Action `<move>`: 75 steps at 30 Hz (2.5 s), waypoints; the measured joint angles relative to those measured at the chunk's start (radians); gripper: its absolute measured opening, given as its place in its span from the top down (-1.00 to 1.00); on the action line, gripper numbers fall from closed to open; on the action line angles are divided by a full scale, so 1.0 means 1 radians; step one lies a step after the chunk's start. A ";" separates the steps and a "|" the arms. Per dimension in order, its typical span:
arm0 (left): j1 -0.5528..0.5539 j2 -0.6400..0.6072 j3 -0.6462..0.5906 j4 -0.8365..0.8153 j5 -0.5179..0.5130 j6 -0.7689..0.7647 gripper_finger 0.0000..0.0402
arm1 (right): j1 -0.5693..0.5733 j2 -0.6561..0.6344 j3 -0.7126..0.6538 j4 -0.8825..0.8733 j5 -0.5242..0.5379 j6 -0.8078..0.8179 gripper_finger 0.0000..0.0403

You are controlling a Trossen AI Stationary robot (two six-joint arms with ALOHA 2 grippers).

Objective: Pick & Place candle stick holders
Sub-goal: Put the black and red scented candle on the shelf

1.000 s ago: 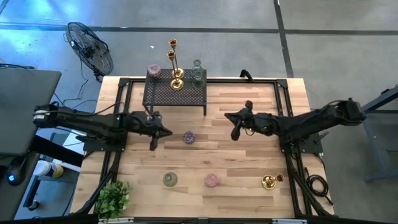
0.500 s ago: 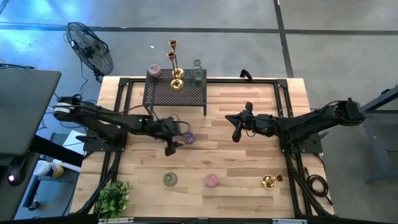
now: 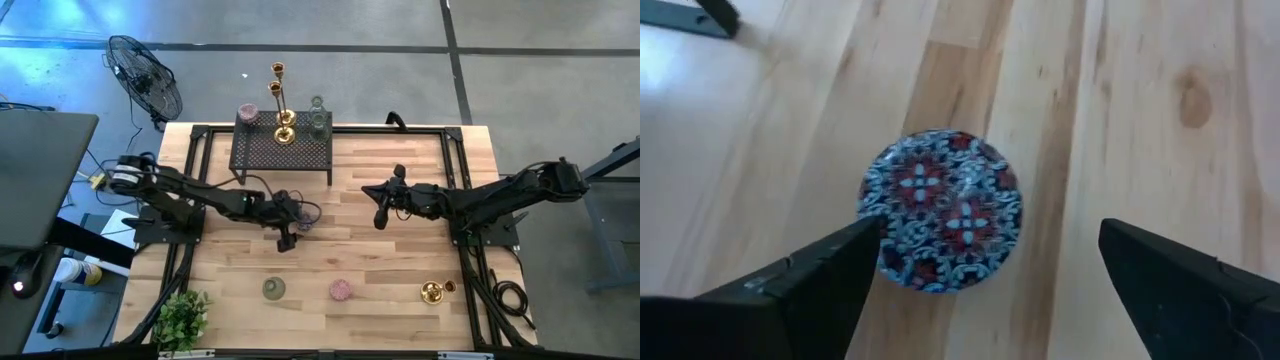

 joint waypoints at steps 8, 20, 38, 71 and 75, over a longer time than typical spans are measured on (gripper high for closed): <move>0.000 0.060 0.000 0.092 -0.038 0.022 -0.85 | 0.000 0.000 0.000 0.004 -0.001 0.002 0.99; 0.000 0.112 -0.001 0.129 -0.077 0.040 -0.85 | 0.001 0.000 0.000 0.007 -0.005 -0.001 1.00; 0.000 0.140 -0.001 0.140 -0.014 0.015 -0.62 | 0.001 0.000 0.000 0.007 -0.004 0.000 1.00; 0.000 -0.040 -0.002 -0.001 0.030 0.021 -0.45 | 0.001 0.000 0.000 0.006 -0.007 0.000 1.00; 0.000 -0.197 -0.001 -0.134 0.027 -0.002 -0.45 | 0.001 0.001 0.000 0.005 -0.008 0.000 0.99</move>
